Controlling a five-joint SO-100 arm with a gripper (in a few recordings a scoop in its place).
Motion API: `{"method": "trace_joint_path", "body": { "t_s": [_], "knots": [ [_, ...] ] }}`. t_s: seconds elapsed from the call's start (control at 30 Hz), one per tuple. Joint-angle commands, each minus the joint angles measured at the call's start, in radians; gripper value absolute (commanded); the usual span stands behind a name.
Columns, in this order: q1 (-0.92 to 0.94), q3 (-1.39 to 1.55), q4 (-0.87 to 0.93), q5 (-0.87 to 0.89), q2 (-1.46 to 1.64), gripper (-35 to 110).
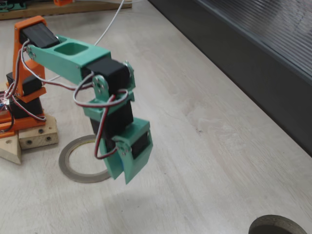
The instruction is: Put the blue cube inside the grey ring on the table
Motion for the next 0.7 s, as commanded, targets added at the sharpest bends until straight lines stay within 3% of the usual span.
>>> {"method": "trace_joint_path", "body": {
  "t_s": [0.0, 0.13, 0.67],
  "knots": [
    [0.008, -0.006, 0.006, 0.008, 0.071, 0],
    [0.006, 0.029, 0.006, 0.006, 0.078, 0],
    [0.006, 0.664, 0.006, 0.008, 0.532, 0]
  ]
}}
